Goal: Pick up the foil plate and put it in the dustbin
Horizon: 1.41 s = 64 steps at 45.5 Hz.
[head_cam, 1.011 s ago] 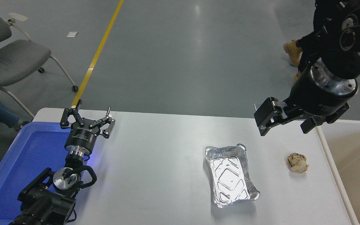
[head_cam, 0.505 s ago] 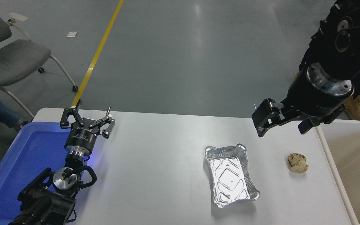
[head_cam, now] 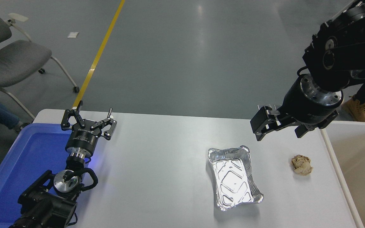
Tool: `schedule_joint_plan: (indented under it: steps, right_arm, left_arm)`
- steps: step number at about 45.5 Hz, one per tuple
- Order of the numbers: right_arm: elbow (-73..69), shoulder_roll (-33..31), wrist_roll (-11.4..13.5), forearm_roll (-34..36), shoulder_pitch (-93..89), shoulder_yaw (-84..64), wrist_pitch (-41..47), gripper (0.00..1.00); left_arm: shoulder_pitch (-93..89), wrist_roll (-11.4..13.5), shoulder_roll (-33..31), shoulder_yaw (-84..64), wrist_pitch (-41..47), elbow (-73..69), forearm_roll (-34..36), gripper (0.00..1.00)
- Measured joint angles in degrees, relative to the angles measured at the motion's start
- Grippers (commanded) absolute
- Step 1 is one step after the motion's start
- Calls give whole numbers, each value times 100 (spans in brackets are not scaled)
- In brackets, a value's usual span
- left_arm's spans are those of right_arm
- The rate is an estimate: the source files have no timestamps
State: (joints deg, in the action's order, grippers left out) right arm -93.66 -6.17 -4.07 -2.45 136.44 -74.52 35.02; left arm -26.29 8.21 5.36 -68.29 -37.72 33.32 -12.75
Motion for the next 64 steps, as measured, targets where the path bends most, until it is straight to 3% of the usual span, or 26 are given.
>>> schedule_joint_plan:
  steps: [33,64]
  right_arm:
    - [1112,519,-5,-641,-3041,295,-2446,100]
    - [2858,613,5,-610,-4989,283,-3239,100]
  left_arm:
    - [1,-4,0,0,1,-1,0,99]
    - [1,-4,0,0,-8,-1,8,99]
